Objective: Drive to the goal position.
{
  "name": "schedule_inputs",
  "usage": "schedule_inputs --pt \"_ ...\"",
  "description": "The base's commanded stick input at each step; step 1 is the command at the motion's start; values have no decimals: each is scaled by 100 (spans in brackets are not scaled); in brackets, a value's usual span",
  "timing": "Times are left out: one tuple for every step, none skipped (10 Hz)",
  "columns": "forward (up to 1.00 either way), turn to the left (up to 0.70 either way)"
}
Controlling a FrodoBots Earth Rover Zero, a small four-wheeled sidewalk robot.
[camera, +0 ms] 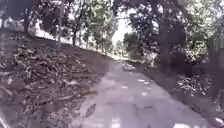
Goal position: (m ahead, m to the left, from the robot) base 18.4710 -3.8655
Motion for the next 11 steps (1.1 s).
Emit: schedule_inputs --pt "50 0" --pt "50 0" --pt "50 0" --pt "50 0" --pt "50 0" --pt "50 0" --pt "50 0" --pt "50 0" --pt "50 0" --pt "50 0" --pt "50 0"
